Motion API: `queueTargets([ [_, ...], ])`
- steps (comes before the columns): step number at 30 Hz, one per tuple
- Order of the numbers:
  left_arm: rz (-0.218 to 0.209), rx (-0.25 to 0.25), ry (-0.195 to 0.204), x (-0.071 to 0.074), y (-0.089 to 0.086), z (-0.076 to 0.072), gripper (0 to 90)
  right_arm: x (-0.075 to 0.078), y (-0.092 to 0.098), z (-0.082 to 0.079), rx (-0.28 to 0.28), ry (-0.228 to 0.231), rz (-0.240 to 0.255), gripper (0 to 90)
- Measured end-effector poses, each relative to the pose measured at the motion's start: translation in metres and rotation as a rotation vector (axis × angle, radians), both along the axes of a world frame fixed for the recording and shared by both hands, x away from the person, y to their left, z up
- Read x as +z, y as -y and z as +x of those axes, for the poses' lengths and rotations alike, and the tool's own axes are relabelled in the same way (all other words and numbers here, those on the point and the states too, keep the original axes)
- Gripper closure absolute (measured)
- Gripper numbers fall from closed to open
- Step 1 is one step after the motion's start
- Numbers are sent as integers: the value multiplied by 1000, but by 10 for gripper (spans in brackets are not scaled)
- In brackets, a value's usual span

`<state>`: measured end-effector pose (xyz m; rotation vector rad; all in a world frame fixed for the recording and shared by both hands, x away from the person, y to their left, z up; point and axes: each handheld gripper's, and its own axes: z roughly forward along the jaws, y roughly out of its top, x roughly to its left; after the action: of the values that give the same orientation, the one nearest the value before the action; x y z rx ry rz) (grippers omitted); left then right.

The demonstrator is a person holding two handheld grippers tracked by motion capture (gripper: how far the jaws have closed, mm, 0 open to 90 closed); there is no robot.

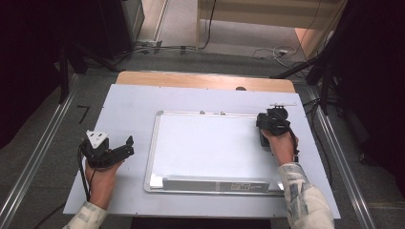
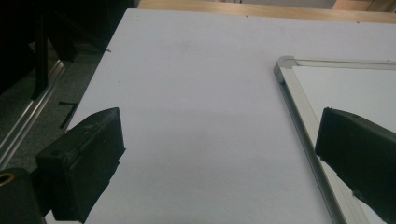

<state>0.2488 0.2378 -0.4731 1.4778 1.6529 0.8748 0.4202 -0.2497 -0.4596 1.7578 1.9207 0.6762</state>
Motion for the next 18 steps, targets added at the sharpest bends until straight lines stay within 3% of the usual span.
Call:
queueTargets([
  [18, 1, -1, -1, 0, 0, 0, 16, -13, 2, 6, 4, -23, -13, 384],
])
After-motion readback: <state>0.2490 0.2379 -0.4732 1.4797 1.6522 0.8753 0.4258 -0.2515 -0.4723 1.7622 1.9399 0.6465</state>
